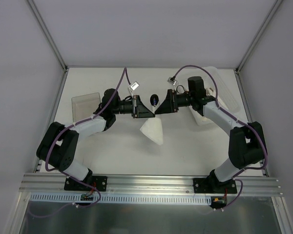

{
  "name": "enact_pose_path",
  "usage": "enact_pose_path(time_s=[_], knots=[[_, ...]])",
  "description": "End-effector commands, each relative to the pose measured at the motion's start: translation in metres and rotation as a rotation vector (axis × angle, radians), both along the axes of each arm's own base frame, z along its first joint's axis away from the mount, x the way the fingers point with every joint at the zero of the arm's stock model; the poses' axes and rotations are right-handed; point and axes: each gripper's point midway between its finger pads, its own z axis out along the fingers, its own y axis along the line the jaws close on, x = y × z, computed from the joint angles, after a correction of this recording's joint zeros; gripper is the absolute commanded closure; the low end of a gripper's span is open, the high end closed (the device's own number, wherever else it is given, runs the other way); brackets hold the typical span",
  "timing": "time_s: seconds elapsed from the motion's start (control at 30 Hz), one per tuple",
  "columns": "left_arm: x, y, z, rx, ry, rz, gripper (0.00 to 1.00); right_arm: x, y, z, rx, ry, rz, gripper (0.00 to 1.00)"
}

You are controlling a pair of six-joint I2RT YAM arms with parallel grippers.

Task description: Place the utensils on the paper napkin and roll it up

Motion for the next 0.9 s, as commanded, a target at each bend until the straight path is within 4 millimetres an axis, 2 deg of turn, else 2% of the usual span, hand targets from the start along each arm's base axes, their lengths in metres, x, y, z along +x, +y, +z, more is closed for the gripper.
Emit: enact_pose_path(time_s=[0.0, 0.1, 0.27, 0.53, 0.7, 0.8, 0.87], knots=[[-0.018, -0.001, 0.037, -0.087, -0.134, -0.071, 1.00, 0.001, 0.007, 0.023, 0.075, -0.016, 0.009, 0.37], [-0.020, -0.001, 0.037, -0.093, -0.134, -0.084, 1.00, 0.003, 0.008, 0.025, 0.085, -0.008, 0.003, 0.38], [-0.023, -0.003, 0.040, -0.103, -0.143, -0.098, 1.00, 0.005, 0.011, 0.029, 0.111, 0.006, 0.000, 0.46], [-0.024, -0.005, 0.041, -0.114, -0.141, -0.104, 1.00, -0.001, 0.013, 0.030, 0.114, 0.003, 0.017, 0.47], [-0.024, -0.007, 0.045, -0.127, -0.150, -0.114, 1.00, -0.004, 0.013, 0.023, 0.107, 0.004, 0.023, 0.48], [-0.025, -0.007, 0.047, -0.135, -0.158, -0.122, 1.00, -0.004, 0.013, 0.020, 0.100, 0.001, 0.021, 0.53], [-0.026, -0.006, 0.048, -0.138, -0.162, -0.122, 1.00, -0.004, 0.012, 0.019, 0.097, -0.004, 0.016, 0.61]])
